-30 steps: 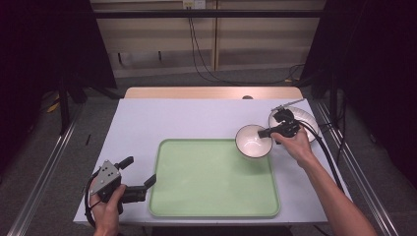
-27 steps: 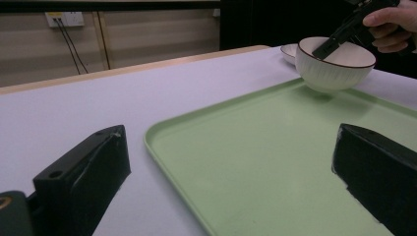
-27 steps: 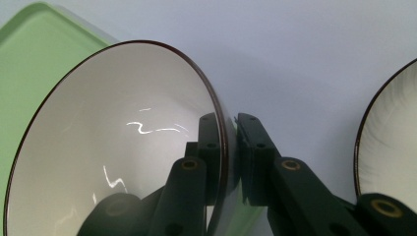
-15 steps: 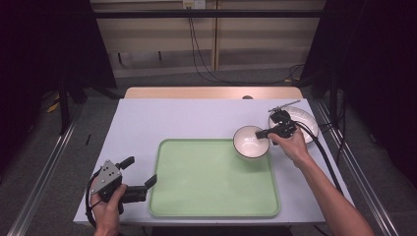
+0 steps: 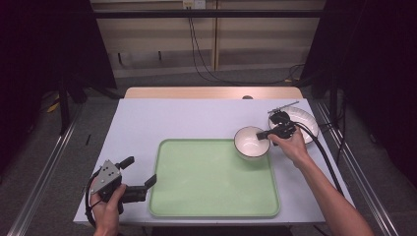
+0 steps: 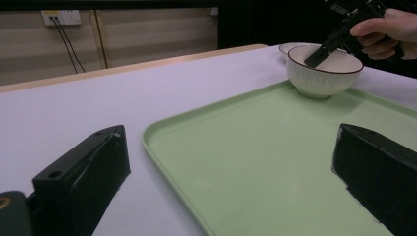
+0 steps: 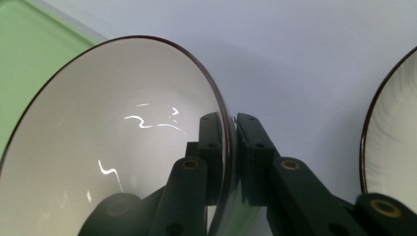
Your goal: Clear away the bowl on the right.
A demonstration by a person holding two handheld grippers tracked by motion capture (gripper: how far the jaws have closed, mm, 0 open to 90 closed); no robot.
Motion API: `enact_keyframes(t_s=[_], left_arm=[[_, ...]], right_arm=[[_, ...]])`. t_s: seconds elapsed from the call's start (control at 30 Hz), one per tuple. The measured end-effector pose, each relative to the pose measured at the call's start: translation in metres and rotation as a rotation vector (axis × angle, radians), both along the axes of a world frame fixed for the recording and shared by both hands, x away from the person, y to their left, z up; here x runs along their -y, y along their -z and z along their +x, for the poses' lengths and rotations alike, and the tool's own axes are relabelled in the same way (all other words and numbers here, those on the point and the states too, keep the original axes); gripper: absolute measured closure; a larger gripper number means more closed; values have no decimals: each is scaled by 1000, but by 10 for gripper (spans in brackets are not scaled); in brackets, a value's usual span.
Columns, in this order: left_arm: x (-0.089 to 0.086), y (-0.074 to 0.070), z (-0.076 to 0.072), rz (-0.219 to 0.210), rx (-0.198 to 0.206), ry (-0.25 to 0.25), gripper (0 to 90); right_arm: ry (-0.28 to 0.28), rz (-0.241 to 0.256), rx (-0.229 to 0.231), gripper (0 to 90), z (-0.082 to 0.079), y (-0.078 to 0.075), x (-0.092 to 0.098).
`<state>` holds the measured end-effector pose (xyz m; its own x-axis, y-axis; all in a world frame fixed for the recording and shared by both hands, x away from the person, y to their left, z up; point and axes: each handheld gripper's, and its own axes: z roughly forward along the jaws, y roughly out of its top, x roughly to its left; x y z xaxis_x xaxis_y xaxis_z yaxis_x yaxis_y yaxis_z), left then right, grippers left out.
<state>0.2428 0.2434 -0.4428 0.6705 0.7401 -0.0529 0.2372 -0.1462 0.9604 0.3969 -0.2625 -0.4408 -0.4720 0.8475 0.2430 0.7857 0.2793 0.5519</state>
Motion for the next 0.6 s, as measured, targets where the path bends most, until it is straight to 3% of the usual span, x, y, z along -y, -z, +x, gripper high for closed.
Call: enact_keyframes(t_s=[0.6], left_arm=[[-1,-1,-1,1,3,-6,9]], right_arm=[[4,-36,19,830,-4,5,3]])
